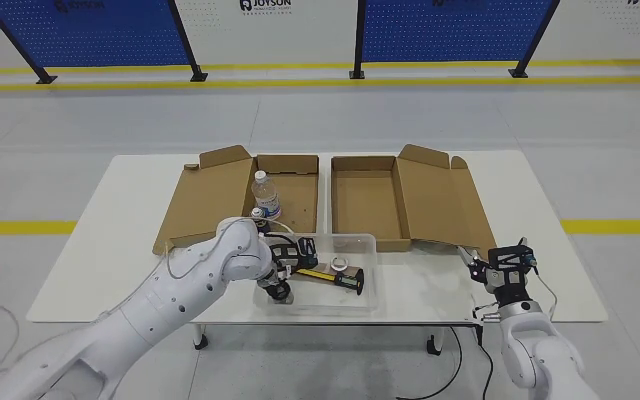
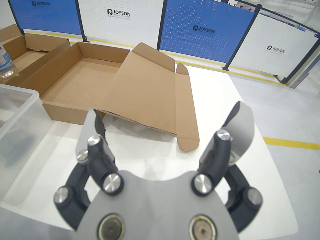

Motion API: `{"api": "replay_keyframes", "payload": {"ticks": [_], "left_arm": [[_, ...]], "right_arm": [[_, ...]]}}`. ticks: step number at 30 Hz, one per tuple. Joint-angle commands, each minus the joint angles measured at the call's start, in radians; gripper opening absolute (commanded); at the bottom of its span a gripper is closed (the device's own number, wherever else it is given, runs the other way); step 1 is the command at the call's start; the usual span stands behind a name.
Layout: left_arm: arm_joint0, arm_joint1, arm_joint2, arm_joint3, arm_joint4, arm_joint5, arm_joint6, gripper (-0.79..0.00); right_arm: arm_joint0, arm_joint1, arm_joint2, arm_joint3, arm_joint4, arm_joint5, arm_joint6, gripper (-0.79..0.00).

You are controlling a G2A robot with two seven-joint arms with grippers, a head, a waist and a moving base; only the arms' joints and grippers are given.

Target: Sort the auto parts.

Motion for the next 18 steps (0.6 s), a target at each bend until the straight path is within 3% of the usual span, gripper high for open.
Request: {"api": "replay_keyframes", "payload": {"ticks": [1, 14, 18], "left_arm": [[-0.005, -0.005, 0.008, 0.010, -0.002, -0.002, 0.002, -0.456], [-0.034, -0.048, 0.053, 0.105, -0.021, -0.023, 0.032, -0.499], [-0.039, -0.060, 0.064, 0.132, -0.021, -0.027, 0.040, -0.585]], "right_arm": [[0.000, 0.000, 0.000, 0.000, 0.000, 0.000, 0.000, 0.000], [0.000, 0.000, 0.000, 0.000, 0.000, 0.000, 0.000, 0.000], [0.000, 0.000, 0.000, 0.000, 0.000, 0.000, 0.000, 0.000]]}}
